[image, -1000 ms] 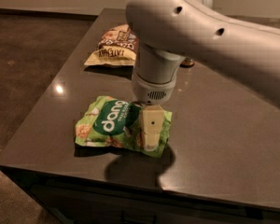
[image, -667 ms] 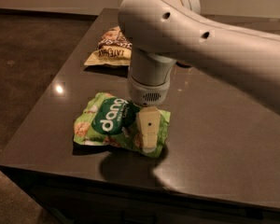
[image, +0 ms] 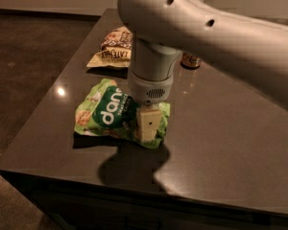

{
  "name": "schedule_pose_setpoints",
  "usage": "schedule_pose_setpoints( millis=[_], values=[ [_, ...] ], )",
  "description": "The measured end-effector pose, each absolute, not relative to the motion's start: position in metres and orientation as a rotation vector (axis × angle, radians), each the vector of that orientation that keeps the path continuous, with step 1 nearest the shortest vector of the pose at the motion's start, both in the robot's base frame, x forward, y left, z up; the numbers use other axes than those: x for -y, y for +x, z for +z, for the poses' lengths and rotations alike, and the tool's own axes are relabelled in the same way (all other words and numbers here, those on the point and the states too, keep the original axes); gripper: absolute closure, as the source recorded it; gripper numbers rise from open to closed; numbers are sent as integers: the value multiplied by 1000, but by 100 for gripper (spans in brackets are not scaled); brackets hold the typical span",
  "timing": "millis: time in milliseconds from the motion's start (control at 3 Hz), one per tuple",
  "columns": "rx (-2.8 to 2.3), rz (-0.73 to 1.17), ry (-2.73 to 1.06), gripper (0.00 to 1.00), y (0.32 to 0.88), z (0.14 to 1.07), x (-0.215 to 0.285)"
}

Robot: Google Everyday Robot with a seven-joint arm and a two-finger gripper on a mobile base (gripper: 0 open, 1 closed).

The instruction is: Pick green rice chip bag

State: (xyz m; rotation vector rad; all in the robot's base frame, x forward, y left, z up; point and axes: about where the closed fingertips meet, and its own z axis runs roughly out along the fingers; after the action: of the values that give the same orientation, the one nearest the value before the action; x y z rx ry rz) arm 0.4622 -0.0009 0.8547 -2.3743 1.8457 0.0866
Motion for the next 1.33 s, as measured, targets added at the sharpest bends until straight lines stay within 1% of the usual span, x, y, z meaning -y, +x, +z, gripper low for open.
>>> schedule_pose_setpoints(
  millis=[333,667,1333],
  values=[
    [-1806,126,-2403,80,457,869,0],
    [-1748,184,-2431,99,455,891,0],
    [-1596,269,-2427,100,459,957,-5]
  ],
)
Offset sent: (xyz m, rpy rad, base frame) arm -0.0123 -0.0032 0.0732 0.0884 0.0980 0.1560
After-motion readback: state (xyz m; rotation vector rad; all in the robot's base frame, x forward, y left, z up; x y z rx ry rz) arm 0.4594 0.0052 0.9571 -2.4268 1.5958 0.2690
